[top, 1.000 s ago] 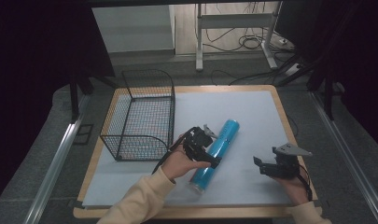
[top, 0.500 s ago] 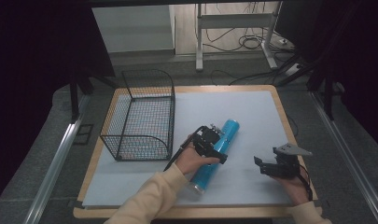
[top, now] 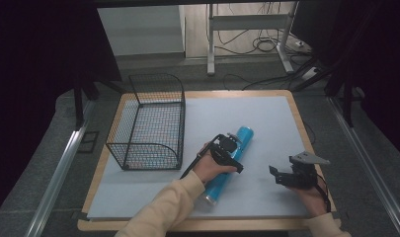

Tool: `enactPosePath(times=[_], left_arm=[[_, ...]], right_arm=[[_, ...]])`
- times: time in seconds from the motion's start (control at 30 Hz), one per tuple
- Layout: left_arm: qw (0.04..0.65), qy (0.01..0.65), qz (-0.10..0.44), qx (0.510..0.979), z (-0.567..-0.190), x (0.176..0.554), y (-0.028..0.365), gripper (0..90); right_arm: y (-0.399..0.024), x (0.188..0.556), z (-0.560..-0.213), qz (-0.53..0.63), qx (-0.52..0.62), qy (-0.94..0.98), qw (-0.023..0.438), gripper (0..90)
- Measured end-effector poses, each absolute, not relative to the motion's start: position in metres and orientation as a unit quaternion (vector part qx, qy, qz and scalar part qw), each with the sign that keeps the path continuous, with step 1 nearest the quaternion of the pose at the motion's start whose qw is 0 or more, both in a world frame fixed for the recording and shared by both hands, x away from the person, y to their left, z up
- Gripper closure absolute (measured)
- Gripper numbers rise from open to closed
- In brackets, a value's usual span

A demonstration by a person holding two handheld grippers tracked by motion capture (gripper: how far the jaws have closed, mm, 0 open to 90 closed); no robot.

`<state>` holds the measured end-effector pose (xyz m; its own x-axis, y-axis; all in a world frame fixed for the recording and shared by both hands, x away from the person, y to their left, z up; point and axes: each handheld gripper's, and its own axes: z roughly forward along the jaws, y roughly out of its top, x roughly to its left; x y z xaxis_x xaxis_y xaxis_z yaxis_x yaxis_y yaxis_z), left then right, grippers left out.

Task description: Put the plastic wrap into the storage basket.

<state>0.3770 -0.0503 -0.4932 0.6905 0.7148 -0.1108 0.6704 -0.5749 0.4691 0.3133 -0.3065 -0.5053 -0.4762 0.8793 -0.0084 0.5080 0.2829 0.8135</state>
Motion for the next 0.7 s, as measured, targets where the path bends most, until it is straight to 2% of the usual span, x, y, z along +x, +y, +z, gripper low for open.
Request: enactPosePath(times=[0.3,0.43,0.7], left_arm=[[0.211,0.407,0.034,0.888,-0.502,0.387,-0.056,16.4],[0.214,0.410,0.035,0.886,-0.501,0.386,-0.057,24.6],[0.221,0.418,0.005,0.881,-0.500,0.392,-0.050,26.1]], right_arm=[[-0.308,0.314,-0.505,0.390,0.456,0.764,0.238,13.4],[-0.308,0.314,-0.505,0.389,0.457,0.764,0.239,13.4],[-0.308,0.314,-0.505,0.388,0.459,0.763,0.240,13.5]])
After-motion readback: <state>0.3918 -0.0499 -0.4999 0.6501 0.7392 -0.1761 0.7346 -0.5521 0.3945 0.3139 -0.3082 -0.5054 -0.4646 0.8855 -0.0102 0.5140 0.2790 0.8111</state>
